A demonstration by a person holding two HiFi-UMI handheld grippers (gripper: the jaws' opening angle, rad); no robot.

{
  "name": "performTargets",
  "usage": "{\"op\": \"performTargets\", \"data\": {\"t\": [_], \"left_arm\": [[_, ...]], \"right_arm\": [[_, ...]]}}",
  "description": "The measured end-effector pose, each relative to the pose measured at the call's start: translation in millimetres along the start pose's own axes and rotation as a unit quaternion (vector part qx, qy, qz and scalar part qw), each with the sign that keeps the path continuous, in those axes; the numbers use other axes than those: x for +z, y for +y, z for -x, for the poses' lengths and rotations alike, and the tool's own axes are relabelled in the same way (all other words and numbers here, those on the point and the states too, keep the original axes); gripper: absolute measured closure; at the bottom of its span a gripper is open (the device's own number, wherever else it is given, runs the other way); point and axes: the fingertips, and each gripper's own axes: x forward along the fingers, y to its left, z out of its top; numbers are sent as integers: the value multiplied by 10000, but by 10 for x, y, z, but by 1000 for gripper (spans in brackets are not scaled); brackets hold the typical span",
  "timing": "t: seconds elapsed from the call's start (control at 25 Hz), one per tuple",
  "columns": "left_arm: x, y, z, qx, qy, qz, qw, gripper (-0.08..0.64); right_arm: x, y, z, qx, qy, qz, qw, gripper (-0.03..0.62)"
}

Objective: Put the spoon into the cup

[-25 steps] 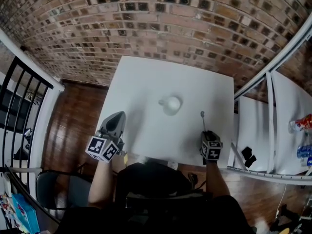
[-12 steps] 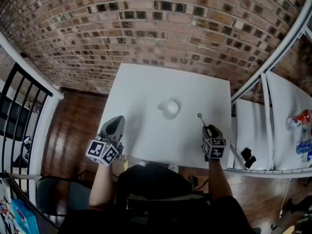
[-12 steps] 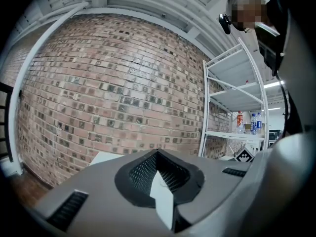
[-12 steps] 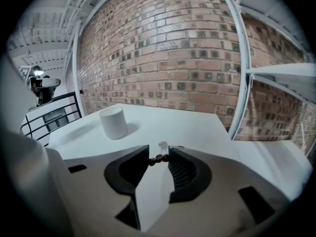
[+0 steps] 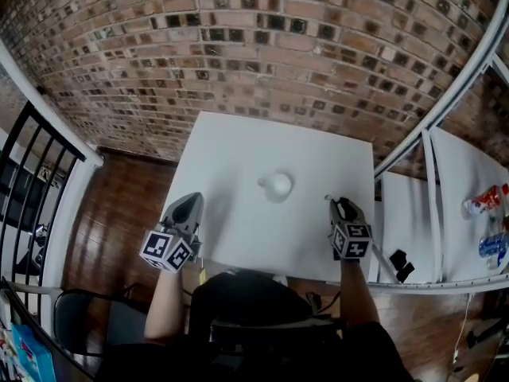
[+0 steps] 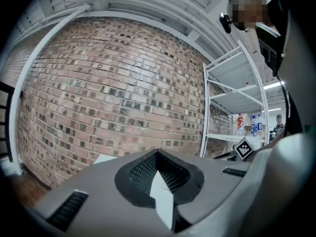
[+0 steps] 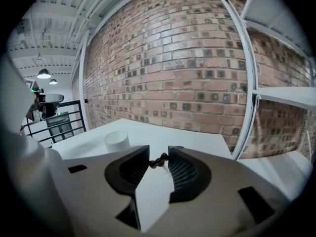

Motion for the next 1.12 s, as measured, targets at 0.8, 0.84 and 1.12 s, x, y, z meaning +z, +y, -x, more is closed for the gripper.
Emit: {"op": "performTargets", "data": {"t": [0.8, 0.84, 1.12], "left_arm": [[112, 148, 127, 158, -145, -2, 9998, 557], [120, 162, 143, 187, -155, -2, 9997, 557], [218, 288, 288, 425, -266, -53, 9987, 557]], "right_arm": [[971, 572, 18, 671, -899, 365, 9930, 474], [1029, 617, 13, 731, -947, 391, 9921, 474], [1440, 938, 3, 1132, -1310, 473, 9838, 476]]}}
